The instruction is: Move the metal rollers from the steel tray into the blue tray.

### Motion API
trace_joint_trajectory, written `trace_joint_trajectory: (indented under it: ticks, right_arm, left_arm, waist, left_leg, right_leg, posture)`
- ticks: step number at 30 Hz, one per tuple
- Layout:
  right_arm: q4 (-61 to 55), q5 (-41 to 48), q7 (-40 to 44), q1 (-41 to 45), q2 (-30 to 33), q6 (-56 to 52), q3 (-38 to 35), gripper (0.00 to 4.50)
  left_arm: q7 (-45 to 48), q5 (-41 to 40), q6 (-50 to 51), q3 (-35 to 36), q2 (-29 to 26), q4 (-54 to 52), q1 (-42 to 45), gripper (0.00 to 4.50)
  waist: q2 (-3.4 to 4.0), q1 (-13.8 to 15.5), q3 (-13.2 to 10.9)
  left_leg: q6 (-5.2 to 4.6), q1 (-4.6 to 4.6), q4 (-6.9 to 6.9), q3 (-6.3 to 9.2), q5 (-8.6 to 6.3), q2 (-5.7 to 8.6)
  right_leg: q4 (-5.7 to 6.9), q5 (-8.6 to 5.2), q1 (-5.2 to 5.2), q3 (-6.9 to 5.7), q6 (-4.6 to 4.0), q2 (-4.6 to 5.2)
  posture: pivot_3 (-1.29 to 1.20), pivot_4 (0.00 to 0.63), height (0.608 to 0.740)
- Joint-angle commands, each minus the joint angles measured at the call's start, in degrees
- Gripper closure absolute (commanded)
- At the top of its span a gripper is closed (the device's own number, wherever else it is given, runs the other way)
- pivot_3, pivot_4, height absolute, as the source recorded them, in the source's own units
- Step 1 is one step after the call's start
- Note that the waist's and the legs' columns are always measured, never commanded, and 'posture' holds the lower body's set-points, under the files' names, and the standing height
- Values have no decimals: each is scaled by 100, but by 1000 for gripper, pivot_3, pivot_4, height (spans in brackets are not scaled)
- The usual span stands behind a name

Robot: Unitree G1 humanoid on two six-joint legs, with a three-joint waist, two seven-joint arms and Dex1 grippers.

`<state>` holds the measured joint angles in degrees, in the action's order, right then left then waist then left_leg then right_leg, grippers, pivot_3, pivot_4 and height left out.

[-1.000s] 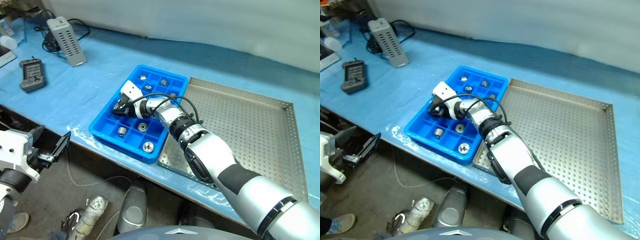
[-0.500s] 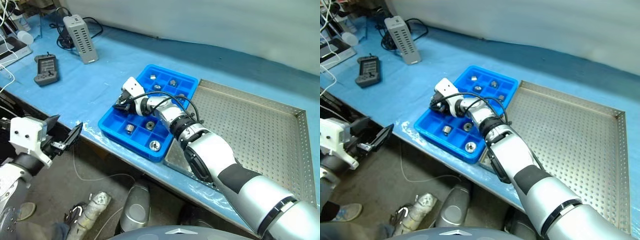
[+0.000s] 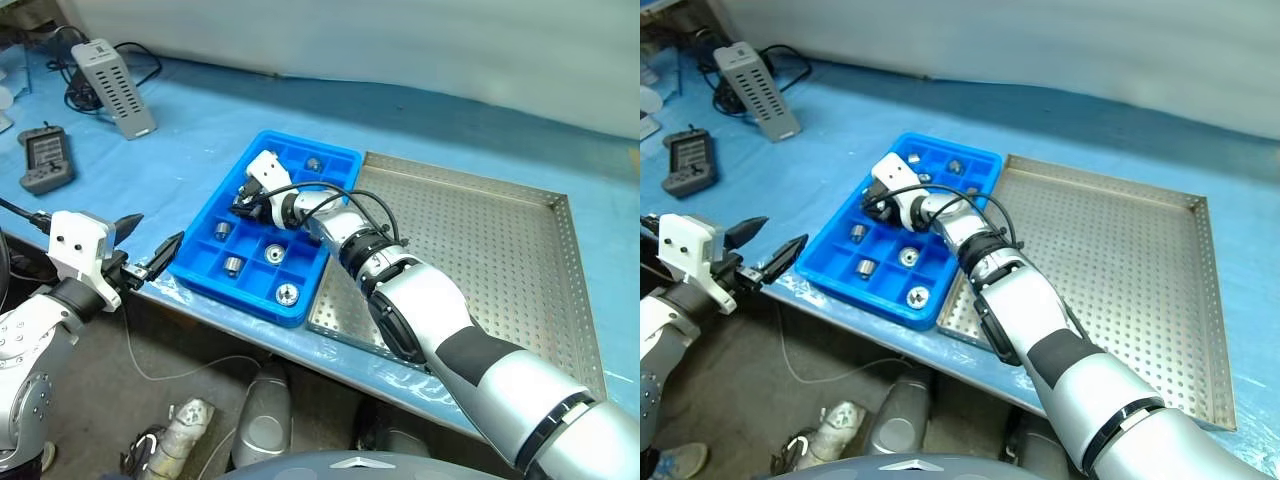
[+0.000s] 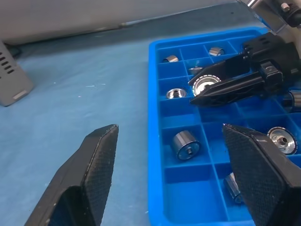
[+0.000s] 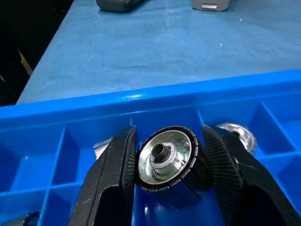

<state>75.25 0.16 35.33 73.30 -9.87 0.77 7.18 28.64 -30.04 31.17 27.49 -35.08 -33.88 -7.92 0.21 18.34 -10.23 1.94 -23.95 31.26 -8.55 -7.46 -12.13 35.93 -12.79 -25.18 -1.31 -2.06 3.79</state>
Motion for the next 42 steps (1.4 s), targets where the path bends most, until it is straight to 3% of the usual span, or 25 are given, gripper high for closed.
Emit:
trace_joint_trajectory:
  ticks: [1, 5, 11, 21, 28, 34, 42]
  right_arm:
    - [-65, -20, -19, 366, -981, 54, -68, 2689]
    - [-73, -16, 112, 321, -1002, 51, -75, 2689]
    - [-95, -15, 329, 279, -1066, -1, -61, 728]
    - [-357, 78, 454, 662, -748, 128, -158, 728]
    - [-917, 208, 946, 678, 403, -78, -410, 728]
    - [-2757, 202, 814, -414, 1394, -856, -411, 728]
    - [-7363, 782, 371, -3261, 2335, -3461, -861, 728]
  left_arm:
    - [52, 61, -153, 14, -99, 36, 101, 779]
    - [72, 66, -150, -34, -105, 53, 165, 779]
    - [97, 39, -130, 13, -113, 15, 111, 779]
    - [220, 87, -178, -351, -167, 348, 531, 779]
    - [698, 389, -607, -1376, -47, 1582, 1802, 779]
    - [1359, 634, -1089, -2134, 167, 2805, 3082, 779]
    - [1899, 829, -1474, -2608, 576, 3808, 4000, 779]
  waist:
    - [0, -56, 0]
    - [-1, -191, 0]
    - [-2, -319, 1]
    - [-1, -396, 1]
    - [-1, -663, 0]
    - [-11, -861, 5]
    - [-18, -1334, 9]
  left_leg:
    - [0, -1, 1, 0, 0, 0]
    - [1, -3, 3, 1, 1, -1]
    - [1, -5, 4, 1, 1, -4]
    - [2, -9, 18, -5, 1, -6]
    - [2, -8, 68, -10, 1, -8]
    - [2, -5, 121, -21, 3, 14]
    - [8, -12, 124, -23, 9, 22]
  right_leg:
    - [0, 0, 0, -1, -1, 0]
    - [0, 2, 0, -3, -4, -1]
    - [0, 3, 1, -9, -8, -1]
    - [10, 5, 1, -14, -11, -1]
    - [79, -3, -6, -12, -18, 0]
    - [89, 11, 30, -10, -10, 9]
    - [79, 28, 31, -9, 16, 7]
  posture:
    - [469, 150, 740]
    - [471, 150, 740]
    - [471, 150, 740]
    - [363, 150, 740]
    - [142, 150, 740]
    - [-9, 150, 740]
    - [-110, 150, 740]
